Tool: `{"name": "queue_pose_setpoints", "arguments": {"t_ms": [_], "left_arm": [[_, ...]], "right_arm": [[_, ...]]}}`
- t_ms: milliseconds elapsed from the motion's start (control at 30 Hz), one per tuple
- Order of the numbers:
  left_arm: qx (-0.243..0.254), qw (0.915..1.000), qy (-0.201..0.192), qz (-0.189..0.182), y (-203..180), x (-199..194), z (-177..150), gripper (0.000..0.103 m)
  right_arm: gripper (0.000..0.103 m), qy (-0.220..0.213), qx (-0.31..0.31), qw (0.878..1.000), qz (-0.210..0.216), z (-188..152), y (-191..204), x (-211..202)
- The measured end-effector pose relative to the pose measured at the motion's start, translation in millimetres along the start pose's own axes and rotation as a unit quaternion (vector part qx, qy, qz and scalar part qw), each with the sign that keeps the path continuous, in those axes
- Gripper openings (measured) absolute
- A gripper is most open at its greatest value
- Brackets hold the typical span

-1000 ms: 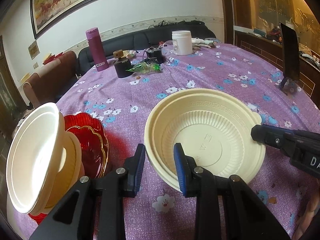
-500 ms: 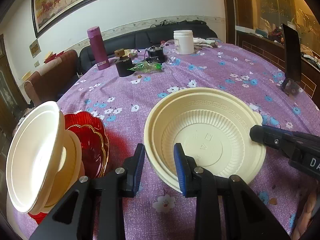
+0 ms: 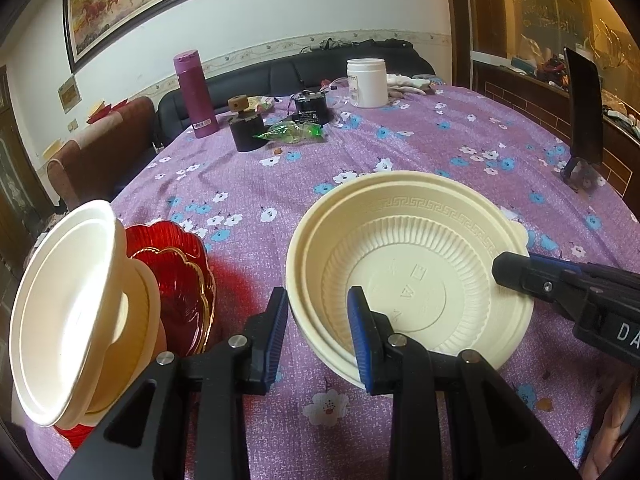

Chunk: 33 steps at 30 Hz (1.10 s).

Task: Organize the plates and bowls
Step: 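Carry the beige handled bowl with the right gripper over the stack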

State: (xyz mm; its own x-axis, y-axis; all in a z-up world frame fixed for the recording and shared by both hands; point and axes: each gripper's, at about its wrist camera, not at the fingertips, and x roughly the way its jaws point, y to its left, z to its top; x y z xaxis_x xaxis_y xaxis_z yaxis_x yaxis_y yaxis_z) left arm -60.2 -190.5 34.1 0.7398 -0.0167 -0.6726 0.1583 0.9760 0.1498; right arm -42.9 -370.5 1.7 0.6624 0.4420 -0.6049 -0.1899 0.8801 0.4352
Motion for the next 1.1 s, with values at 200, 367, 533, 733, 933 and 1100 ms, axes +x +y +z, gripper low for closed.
{"name": "queue_pose_setpoints", "arguments": {"t_ms": [200, 367, 533, 733, 933, 1100], "left_arm": [[0.002, 1.0000, 0.002, 0.001, -0.8, 0.8, 0.3, 0.029], [0.008, 1.0000, 0.000, 0.004, -2.4, 0.3, 0.0, 0.031], [0.013, 0.9999, 0.000, 0.007, -4.0, -0.1, -0.2, 0.033], [0.013, 0.9999, -0.003, 0.008, -4.8, -0.8, 0.0, 0.033], [0.012, 0.9998, -0.011, 0.010, -7.7, -5.8, -1.5, 0.033], [0.017, 0.9996, -0.020, 0.010, -11.4, -13.5, -3.4, 0.033]], "right_arm": [[0.024, 0.001, -0.001, 1.000, 0.000, -0.2, 0.8, -0.4], [0.024, 0.006, 0.003, 1.000, 0.004, 1.7, -2.7, 1.9], [0.025, 0.008, 0.002, 1.000, 0.003, 2.8, -2.6, 3.1], [0.025, 0.007, 0.001, 1.000, 0.000, 2.5, -2.4, 2.6], [0.024, 0.001, -0.002, 1.000, -0.001, 2.6, -2.9, 0.7], [0.024, -0.009, -0.005, 1.000, -0.007, -1.3, 0.8, -9.1]]}}
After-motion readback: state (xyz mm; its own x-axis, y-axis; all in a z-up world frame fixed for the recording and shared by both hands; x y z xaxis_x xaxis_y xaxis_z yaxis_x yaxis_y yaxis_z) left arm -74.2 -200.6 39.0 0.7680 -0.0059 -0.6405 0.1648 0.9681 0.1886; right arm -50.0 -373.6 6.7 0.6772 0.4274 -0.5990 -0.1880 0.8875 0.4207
